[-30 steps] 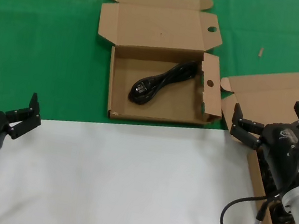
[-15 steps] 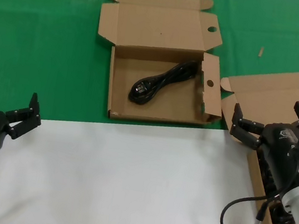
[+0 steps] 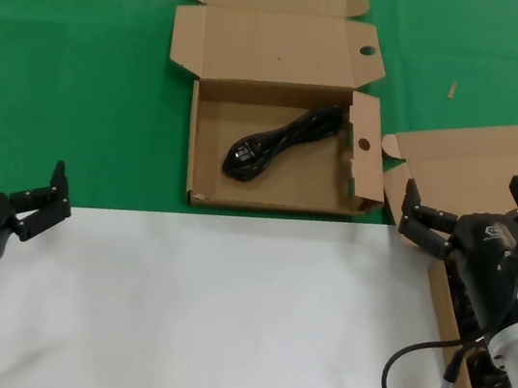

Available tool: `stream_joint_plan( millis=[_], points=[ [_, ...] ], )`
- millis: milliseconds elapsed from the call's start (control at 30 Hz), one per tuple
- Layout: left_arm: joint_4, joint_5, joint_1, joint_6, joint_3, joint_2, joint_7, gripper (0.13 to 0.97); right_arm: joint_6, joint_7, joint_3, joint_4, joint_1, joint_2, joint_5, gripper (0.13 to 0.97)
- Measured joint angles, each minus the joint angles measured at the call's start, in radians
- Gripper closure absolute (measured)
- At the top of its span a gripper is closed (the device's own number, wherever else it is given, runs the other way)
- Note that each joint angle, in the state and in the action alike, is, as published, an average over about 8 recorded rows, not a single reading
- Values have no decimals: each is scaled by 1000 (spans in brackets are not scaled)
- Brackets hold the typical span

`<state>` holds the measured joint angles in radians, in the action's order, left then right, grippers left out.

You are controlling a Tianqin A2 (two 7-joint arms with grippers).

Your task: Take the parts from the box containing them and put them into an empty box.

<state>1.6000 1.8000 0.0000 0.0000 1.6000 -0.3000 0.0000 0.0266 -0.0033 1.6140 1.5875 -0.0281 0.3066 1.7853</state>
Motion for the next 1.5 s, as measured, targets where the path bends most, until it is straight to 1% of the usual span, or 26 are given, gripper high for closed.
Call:
stream_joint_plan(
  millis=[1500],
  points=[
    [0,0,0,0,0,0,0,132,0,0,0,0,0,0,0,129]
  ],
)
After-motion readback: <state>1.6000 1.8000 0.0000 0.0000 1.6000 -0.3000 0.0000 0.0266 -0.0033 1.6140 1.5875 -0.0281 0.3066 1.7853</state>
